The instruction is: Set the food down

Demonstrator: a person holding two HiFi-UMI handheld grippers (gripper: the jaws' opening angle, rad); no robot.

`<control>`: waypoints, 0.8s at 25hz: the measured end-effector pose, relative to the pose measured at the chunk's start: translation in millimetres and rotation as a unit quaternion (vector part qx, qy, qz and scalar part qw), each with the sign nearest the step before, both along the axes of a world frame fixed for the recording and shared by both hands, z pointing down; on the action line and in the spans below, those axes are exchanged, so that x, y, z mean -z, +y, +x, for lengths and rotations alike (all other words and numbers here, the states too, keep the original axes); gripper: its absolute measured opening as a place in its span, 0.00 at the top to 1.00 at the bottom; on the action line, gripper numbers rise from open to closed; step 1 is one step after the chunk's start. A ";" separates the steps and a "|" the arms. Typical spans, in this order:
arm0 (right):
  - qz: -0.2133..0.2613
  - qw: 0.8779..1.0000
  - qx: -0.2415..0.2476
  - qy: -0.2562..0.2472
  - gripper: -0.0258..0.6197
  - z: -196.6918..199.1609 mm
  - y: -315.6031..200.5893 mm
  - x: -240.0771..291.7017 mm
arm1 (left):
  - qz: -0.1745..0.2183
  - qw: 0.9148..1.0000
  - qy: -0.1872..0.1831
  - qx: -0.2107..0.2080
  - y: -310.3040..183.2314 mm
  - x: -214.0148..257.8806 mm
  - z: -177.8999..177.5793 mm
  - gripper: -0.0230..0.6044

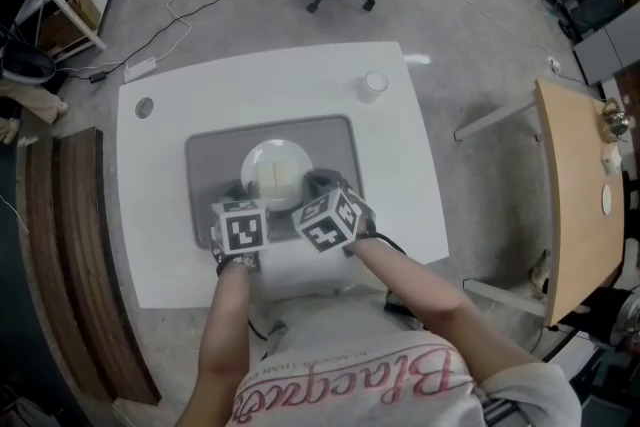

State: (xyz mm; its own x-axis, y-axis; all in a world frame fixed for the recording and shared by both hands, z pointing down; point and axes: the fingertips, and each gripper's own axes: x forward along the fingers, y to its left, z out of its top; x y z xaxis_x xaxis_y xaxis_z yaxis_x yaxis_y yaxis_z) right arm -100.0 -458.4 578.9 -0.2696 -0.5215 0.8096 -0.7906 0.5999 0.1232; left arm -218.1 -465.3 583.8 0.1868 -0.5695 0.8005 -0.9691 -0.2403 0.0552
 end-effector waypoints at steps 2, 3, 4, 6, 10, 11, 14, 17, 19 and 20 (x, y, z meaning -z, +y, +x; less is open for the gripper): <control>-0.002 1.000 -0.005 -0.009 0.95 0.7 -0.7 -0.2 | 0.006 1.000 -0.017 0.002 1.5 -5.7 -4.7 0.84; 0.000 1.000 -0.009 -0.013 0.96 1.8 -1.5 0.7 | 0.013 0.999 -0.032 0.006 2.1 -5.2 -9.7 0.89; 0.003 1.000 -0.014 -0.018 0.96 3.2 -2.4 2.7 | 0.022 0.999 -0.048 0.011 2.2 -0.8 -15.3 0.96; 0.013 0.999 -0.019 -0.034 0.96 6.7 -3.4 10.6 | 0.041 0.997 -0.067 0.020 2.8 10.7 -23.8 0.96; 0.042 0.995 0.002 -0.086 0.96 6.5 -0.8 36.8 | 0.089 0.994 -0.055 0.035 4.2 25.9 -29.7 0.96; 0.054 0.993 0.015 -0.104 0.96 3.6 0.9 44.9 | 0.109 0.992 -0.046 0.035 4.1 33.3 -29.5 0.96; 0.089 0.983 0.050 -0.151 0.96 -2.6 8.3 72.7 | 0.184 0.982 -0.021 0.035 5.2 72.5 -27.3 0.96; 0.112 0.975 0.064 -0.181 0.96 2.9 18.7 102.3 | 0.248 0.968 -0.004 0.041 14.0 106.1 -26.5 0.96; 0.122 0.970 0.073 -0.199 0.96 7.7 26.3 123.1 | 0.280 0.959 0.005 0.050 22.1 125.9 -27.2 0.96; 0.127 0.967 0.078 -0.207 0.96 10.2 30.2 132.6 | 0.293 0.955 0.010 0.054 26.7 135.3 -26.7 0.96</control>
